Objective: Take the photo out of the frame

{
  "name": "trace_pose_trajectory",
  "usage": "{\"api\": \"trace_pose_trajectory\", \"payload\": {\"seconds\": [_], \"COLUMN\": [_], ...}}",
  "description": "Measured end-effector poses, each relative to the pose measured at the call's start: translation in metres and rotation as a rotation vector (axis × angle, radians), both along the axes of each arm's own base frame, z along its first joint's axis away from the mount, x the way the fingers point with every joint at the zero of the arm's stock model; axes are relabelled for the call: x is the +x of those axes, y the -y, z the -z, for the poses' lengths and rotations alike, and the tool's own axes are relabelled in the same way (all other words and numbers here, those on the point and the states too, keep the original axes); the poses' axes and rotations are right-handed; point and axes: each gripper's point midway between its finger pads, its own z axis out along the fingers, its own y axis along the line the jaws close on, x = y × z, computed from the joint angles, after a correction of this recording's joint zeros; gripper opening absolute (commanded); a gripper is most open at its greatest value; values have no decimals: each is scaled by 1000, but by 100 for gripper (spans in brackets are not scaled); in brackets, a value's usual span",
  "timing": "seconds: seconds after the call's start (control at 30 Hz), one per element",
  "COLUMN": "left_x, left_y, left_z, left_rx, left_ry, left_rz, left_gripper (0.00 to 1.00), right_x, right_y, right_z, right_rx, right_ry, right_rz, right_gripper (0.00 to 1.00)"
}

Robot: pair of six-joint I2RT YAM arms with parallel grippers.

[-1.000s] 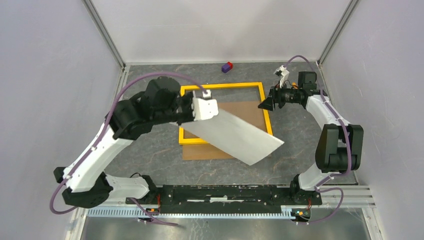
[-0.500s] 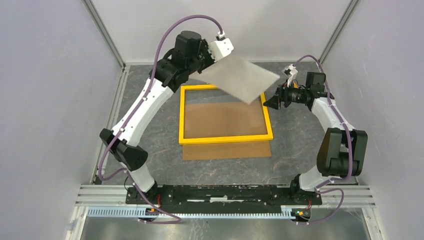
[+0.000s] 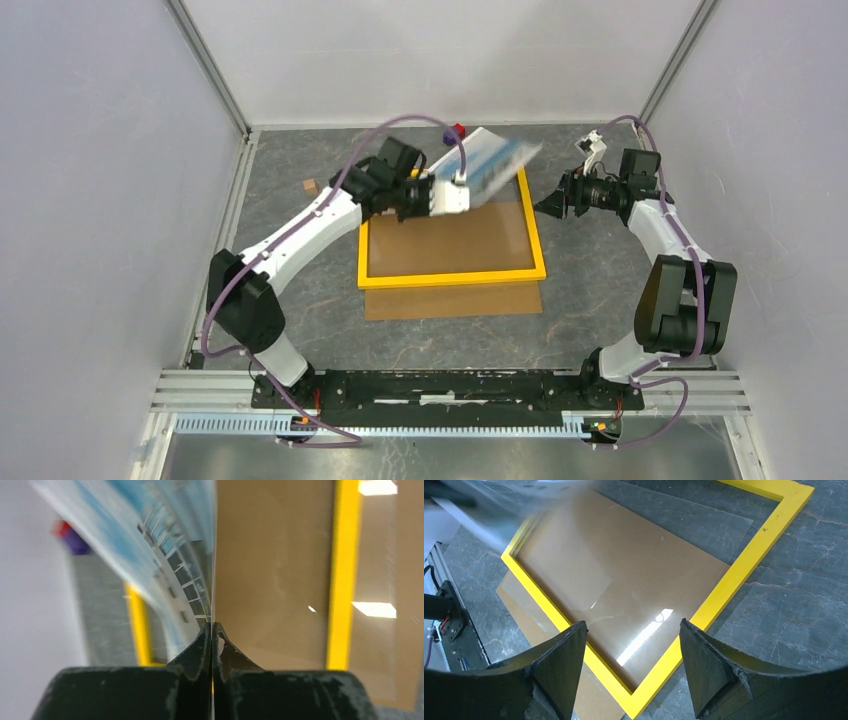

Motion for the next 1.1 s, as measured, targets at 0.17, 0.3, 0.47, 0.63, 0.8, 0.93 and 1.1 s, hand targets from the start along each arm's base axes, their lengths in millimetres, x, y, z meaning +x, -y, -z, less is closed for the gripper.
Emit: {"api": "trace_pose_trajectory", "payload": {"seconds": [0.17, 0.3, 0.47, 0.63, 0.8, 0.93, 1.1], "left_x": [-46, -67, -69, -73, -74, -69, -60], "left_y": [-21, -25, -22, -30, -36, -34, -35], "left_z": [95, 126, 132, 144, 142, 129, 131], "left_rx": [175, 249, 279, 345, 397, 397, 414], "left_ry": [-152, -170, -122, -62, 12, 83, 91], "left_rz": [148, 245, 327, 437, 524, 546, 496], "left_gripper": [2, 2, 2, 2, 2, 11, 66], "right_x": [1, 2, 1, 1, 0, 0, 0], "right_y": [3, 3, 4, 4, 4, 4, 4], "right_z": [3, 7, 13, 16, 20, 21, 22], "right_rx": [-8, -8, -11, -11, -10, -10, -10], "right_ry": [-3, -12, -29, -37, -47, -49, -53], "right_rz": [14, 16, 20, 22, 22, 22, 22], "right_gripper": [74, 74, 74, 74, 73, 73, 73]}}
